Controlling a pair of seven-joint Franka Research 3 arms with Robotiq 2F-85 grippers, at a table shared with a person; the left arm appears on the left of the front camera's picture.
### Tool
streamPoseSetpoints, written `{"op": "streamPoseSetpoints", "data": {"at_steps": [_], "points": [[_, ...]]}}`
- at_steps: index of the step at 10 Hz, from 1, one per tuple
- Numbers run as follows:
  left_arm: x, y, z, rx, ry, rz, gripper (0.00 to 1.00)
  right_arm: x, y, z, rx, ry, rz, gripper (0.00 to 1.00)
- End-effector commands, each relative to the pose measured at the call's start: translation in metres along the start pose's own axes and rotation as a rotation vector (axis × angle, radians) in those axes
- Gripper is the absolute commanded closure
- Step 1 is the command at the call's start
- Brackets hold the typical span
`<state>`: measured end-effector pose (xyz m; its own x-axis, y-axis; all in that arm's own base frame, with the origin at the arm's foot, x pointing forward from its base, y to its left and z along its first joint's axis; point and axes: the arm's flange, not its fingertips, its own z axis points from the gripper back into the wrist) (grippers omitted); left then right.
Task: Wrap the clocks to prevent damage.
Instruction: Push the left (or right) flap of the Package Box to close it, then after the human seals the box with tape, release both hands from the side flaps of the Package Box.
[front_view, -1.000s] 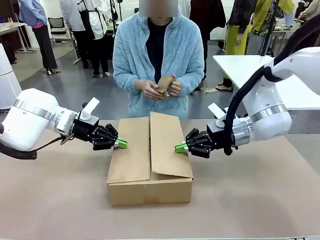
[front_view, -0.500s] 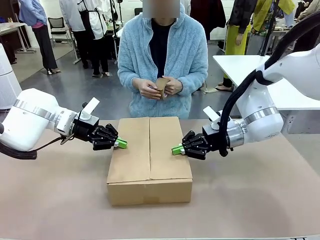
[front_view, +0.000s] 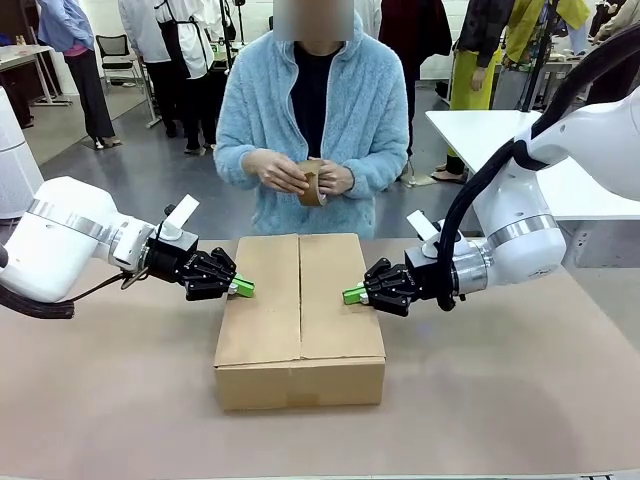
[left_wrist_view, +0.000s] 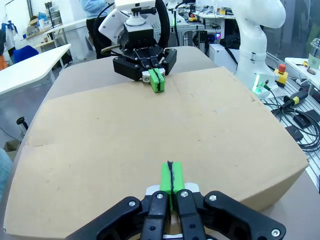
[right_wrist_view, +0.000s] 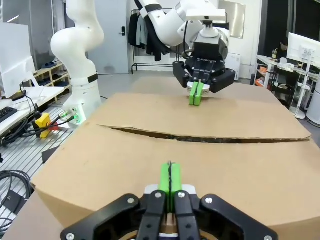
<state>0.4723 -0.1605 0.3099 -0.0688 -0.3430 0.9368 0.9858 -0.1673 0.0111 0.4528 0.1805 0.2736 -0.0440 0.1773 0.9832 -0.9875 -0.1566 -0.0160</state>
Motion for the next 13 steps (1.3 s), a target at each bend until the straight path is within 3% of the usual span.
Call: {"op": "streamPoseSetpoints", "data": {"at_steps": [1,2,13], "points": [[-0.003,0.0,-0.002,0.0,0.006,0.001,1.0,-0.018,-0.008,-0.003,-0.007,0.058,0.009,0.99],[-0.003,0.0,-0.002,0.0,0.006,0.001,1.0,0.0,0.0,0.0,0.0,0.0,0.0,0.99],[-0.003,0.0,-0.002,0.0,0.006,0.001,1.0,0.0,0.0,0.0,0.0,0.0,0.0,0.99]]}}
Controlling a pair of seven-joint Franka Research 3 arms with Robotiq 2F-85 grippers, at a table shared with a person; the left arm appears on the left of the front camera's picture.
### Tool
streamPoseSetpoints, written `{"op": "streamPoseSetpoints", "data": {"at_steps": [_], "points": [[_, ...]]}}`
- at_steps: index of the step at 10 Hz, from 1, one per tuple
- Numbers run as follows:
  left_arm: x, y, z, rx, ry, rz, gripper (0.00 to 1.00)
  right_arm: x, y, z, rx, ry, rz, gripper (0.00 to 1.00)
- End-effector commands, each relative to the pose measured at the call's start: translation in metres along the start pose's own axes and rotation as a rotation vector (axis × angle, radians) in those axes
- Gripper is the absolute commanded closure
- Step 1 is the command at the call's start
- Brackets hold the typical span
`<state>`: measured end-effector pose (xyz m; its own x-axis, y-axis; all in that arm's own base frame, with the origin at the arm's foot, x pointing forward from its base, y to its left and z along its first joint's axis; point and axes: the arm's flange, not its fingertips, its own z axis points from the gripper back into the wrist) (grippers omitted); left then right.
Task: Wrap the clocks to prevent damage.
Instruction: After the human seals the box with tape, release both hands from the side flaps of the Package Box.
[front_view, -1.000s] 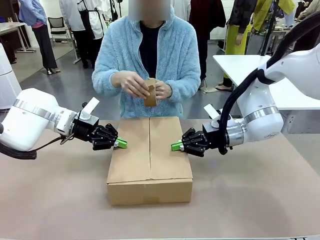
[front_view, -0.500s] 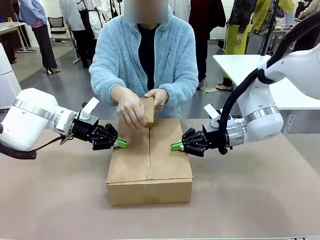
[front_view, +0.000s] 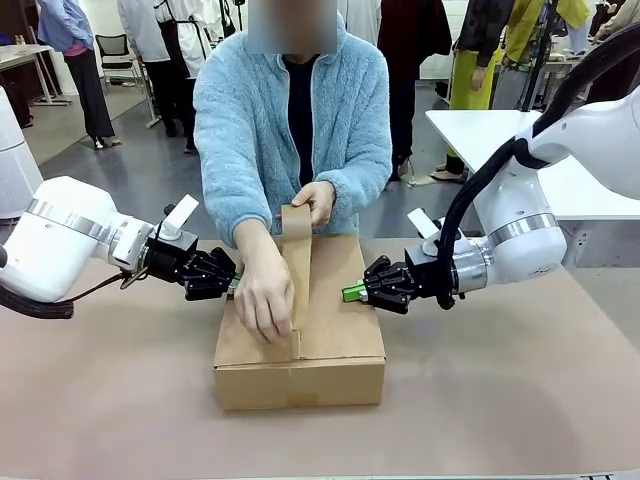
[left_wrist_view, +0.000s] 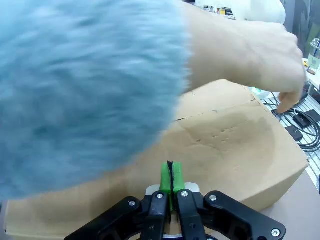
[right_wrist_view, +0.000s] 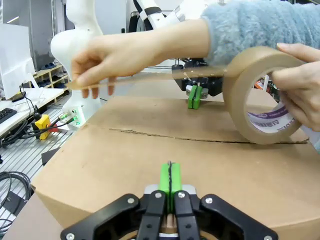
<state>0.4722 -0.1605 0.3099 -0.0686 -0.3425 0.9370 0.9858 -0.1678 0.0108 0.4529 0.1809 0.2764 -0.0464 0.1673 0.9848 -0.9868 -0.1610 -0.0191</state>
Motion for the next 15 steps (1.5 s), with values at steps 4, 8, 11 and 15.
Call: {"op": "streamPoseSetpoints", "data": {"at_steps": [4,8,11,15], "points": [[-0.0026,0.0,-0.002,0.001,0.006,0.001,1.0,-0.0028,0.0003,-0.0001,-0.004,0.01,-0.004,0.99],[-0.0026,0.0,-0.002,0.001,0.006,0.001,1.0,-0.0028,0.0003,-0.0001,-0.004,0.01,-0.004,0.99],[-0.0026,0.0,-0.002,0.001,0.006,0.001,1.0,-0.0028,0.0003,-0.0001,-0.004,0.01,-0.004,0.99],[-0.0026,0.0,-0.002,0.001,0.006,0.001,1.0,-0.0028,0.0003,-0.0001,-0.004,0.01,-0.004,0.99]]}}
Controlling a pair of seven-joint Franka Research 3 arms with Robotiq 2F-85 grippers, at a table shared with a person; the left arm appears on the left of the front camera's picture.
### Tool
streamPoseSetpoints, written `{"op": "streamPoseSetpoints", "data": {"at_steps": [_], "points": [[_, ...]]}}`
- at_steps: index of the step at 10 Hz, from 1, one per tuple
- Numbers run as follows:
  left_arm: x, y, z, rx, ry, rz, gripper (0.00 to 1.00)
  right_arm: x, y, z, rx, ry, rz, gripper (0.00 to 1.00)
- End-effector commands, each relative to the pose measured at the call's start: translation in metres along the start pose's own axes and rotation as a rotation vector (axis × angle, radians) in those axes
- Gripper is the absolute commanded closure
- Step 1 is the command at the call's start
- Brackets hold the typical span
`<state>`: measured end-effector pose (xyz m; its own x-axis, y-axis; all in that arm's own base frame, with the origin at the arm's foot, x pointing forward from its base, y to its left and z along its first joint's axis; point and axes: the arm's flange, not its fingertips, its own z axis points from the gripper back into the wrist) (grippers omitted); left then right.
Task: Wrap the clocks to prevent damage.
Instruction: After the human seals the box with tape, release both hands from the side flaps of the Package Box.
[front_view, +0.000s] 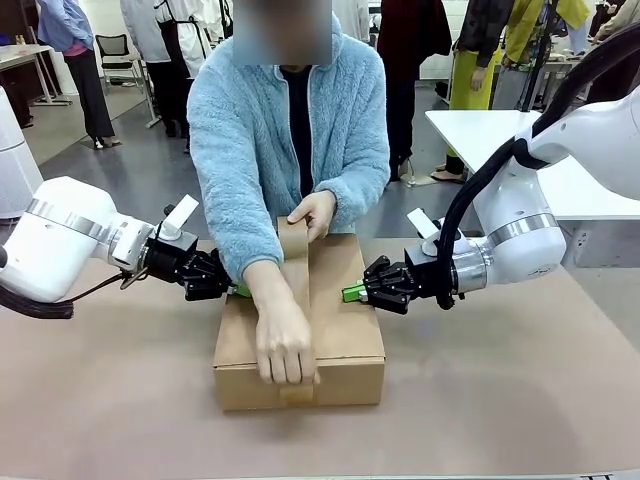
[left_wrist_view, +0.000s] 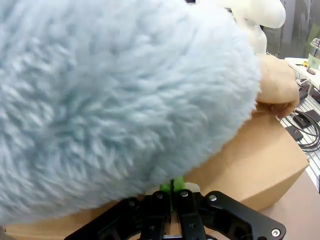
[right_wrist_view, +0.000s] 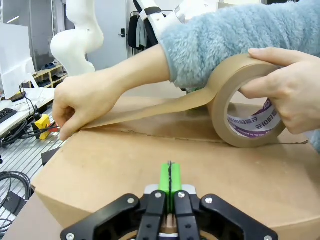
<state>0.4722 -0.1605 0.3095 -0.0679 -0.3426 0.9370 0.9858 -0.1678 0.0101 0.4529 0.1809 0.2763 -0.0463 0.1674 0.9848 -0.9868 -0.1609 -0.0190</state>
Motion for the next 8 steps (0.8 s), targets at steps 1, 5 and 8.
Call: {"op": "streamPoseSetpoints", "data": {"at_steps": [1,5,8], "points": [[-0.0022,0.0,-0.0019,0.001,0.006,0.0,1.0,-0.0028,0.0003,-0.0002,-0.004,0.01,-0.004,0.99],[-0.0022,0.0,-0.0019,0.001,0.006,0.0,1.0,-0.0028,0.0003,-0.0002,-0.004,0.01,-0.004,0.99],[-0.0022,0.0,-0.0019,0.001,0.006,0.0,1.0,-0.0028,0.0003,-0.0002,-0.004,0.01,-0.004,0.99]]}}
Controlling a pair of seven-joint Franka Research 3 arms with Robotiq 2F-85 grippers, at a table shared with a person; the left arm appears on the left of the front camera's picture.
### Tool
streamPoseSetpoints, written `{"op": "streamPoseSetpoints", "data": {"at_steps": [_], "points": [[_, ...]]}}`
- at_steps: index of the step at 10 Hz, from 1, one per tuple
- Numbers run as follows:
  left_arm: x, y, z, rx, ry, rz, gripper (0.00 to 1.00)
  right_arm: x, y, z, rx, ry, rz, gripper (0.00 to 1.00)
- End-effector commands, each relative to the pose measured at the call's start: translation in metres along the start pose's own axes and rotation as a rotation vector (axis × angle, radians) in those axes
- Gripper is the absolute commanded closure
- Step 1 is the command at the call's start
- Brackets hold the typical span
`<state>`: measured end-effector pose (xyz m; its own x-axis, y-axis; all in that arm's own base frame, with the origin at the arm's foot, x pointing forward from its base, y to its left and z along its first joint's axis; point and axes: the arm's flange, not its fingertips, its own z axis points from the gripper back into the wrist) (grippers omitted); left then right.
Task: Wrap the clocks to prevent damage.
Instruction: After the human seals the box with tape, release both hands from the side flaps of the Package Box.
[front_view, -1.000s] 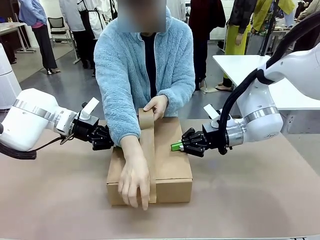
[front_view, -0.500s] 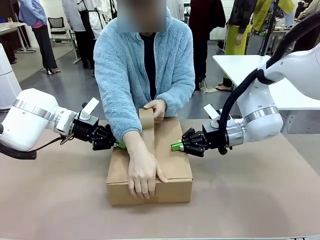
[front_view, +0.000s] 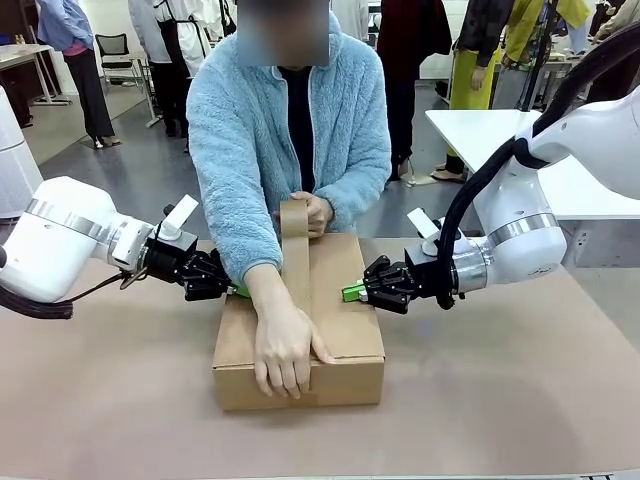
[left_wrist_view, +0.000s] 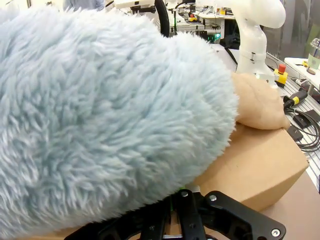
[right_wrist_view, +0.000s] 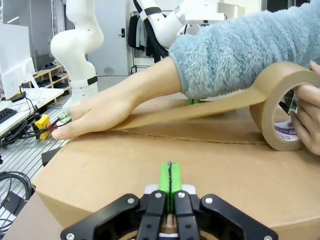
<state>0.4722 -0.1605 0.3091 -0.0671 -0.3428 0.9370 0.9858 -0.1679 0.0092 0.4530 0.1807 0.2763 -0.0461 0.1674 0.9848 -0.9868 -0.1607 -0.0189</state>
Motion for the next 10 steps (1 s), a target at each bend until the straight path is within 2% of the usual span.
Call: {"op": "streamPoseSetpoints", "data": {"at_steps": [1,10], "points": [[-0.0018,0.0,-0.0018,0.002,0.006,0.0,1.0,-0.0027,0.0003,-0.0003,-0.004,0.01,-0.004,0.99],[-0.0018,0.0,-0.0018,0.002,0.006,0.0,1.0,-0.0027,0.0003,-0.0003,-0.004,0.01,-0.004,0.99]]}}
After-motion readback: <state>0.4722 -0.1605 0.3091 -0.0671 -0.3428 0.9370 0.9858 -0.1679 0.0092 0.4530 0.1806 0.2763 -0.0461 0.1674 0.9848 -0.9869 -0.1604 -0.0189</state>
